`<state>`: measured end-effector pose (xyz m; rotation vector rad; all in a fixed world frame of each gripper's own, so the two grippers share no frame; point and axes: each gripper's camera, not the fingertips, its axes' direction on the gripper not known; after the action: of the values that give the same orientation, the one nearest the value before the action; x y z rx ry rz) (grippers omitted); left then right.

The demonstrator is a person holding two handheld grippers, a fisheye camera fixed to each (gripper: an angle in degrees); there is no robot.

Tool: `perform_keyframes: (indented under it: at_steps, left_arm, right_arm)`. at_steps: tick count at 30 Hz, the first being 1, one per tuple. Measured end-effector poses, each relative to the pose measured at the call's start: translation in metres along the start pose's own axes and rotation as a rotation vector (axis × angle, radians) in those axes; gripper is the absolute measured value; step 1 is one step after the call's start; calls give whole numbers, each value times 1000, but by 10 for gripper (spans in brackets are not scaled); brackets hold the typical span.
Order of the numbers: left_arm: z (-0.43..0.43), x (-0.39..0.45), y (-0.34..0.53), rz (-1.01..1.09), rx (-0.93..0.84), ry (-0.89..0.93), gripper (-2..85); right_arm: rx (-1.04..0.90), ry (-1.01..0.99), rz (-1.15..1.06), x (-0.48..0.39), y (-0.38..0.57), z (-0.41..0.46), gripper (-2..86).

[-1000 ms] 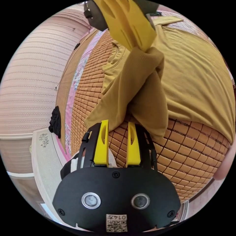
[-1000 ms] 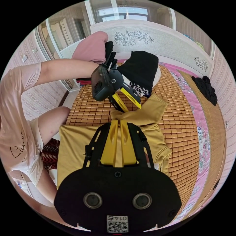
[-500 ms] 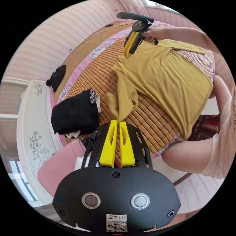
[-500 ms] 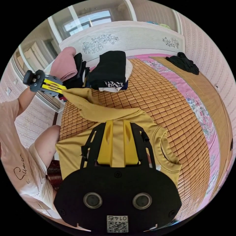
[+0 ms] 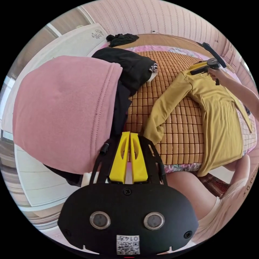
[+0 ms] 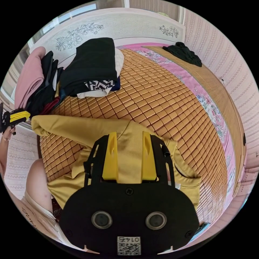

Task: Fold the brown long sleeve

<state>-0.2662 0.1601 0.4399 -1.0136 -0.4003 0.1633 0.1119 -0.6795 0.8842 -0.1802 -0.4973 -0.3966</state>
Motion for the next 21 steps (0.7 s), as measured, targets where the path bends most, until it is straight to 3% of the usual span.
perform_keyframes:
  at_steps: [3, 4, 7, 13, 17, 21]
  left_arm:
    - [-7, -10, 8, -40, 31, 82, 12]
    - [-7, -11, 13, -41, 34, 152, 39]
    - [-1, -1, 24, -14, 31, 253, 81]
    - [27, 14, 10, -57, 38, 140, 105]
    - [61, 17, -13, 1, -54, 28, 16]
    - [63, 17, -6, 72, -70, 33, -2]
  right_arm:
    - [-63, 77, 15, -9, -21, 26, 125]
    - [-142, 86, 17, -11, -28, 43, 109]
    - [-130, 81, 50, -13, -38, 43, 38]
    - [-106, 96, 117, 1, -42, 39, 1]
    - [-140, 140, 74, -10, -47, 44, -1]
    - [-161, 180, 25, -20, -51, 49, -2]
